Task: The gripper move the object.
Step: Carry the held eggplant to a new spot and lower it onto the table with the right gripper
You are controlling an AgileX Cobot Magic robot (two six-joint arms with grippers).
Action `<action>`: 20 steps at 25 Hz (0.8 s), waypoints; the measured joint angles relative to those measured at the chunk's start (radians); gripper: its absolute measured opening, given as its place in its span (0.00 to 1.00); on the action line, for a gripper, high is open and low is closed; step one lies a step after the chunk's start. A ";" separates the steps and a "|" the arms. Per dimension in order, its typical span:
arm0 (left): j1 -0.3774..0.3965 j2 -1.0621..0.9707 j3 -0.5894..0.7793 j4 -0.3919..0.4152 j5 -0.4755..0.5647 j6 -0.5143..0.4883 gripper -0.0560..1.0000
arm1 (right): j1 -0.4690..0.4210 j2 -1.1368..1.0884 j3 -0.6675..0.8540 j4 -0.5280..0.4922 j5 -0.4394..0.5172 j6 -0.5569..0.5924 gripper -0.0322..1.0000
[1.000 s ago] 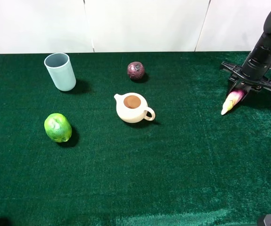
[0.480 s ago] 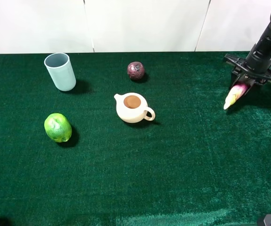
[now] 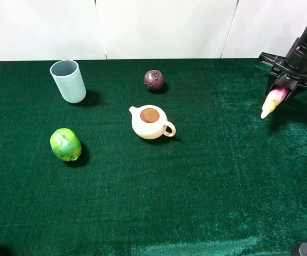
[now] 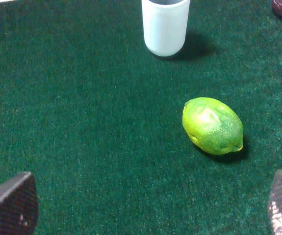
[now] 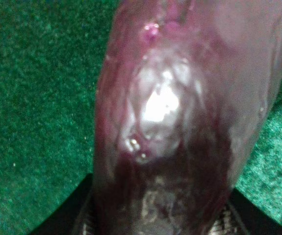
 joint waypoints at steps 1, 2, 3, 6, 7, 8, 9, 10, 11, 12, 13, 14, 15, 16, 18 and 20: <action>0.000 0.000 0.000 0.000 0.000 0.000 0.95 | 0.001 -0.003 -0.008 0.001 0.017 -0.011 0.34; 0.000 0.000 0.000 0.000 0.000 0.000 0.95 | 0.007 -0.008 -0.013 0.000 0.026 -0.023 0.34; 0.000 0.000 0.000 0.000 0.000 0.000 0.95 | 0.012 -0.014 -0.016 0.000 0.032 -0.030 0.34; 0.000 0.000 0.000 0.000 0.000 0.000 0.95 | 0.037 -0.038 -0.017 0.000 0.053 -0.048 0.34; 0.000 0.000 0.000 0.000 0.000 0.000 0.95 | 0.043 -0.047 -0.017 0.000 0.062 -0.056 0.34; 0.000 0.000 0.000 0.000 0.000 0.000 0.95 | 0.053 -0.054 -0.017 -0.003 0.070 -0.060 0.34; 0.000 0.000 0.000 0.000 0.000 0.000 0.95 | 0.062 -0.062 -0.018 -0.007 0.079 -0.061 0.34; 0.000 0.000 0.000 0.000 0.000 0.000 0.95 | 0.071 -0.068 -0.020 -0.015 0.092 -0.066 0.34; 0.000 0.000 0.000 0.000 0.000 0.000 0.95 | 0.084 -0.075 -0.021 -0.022 0.101 -0.068 0.34; 0.000 -0.001 0.000 0.000 0.000 0.000 0.95 | 0.097 -0.078 -0.022 -0.025 0.110 -0.073 0.34; 0.000 -0.001 0.000 0.000 0.000 0.000 0.95 | 0.111 -0.085 -0.022 -0.028 0.116 -0.076 0.34; 0.000 -0.001 0.000 0.000 0.000 0.000 0.95 | 0.123 -0.088 -0.022 -0.029 0.118 -0.080 0.34; 0.000 -0.001 0.000 0.000 0.000 0.000 0.95 | 0.137 -0.092 -0.022 -0.029 0.121 -0.084 0.34; 0.000 -0.001 0.000 0.000 0.000 0.000 0.95 | 0.152 -0.097 -0.022 -0.030 0.124 -0.086 0.34; 0.000 -0.001 0.000 0.000 0.000 0.000 0.95 | 0.177 -0.105 -0.022 -0.030 0.129 -0.086 0.34; 0.000 -0.001 0.000 0.000 0.000 0.000 0.95 | 0.206 -0.116 -0.022 -0.030 0.132 -0.086 0.34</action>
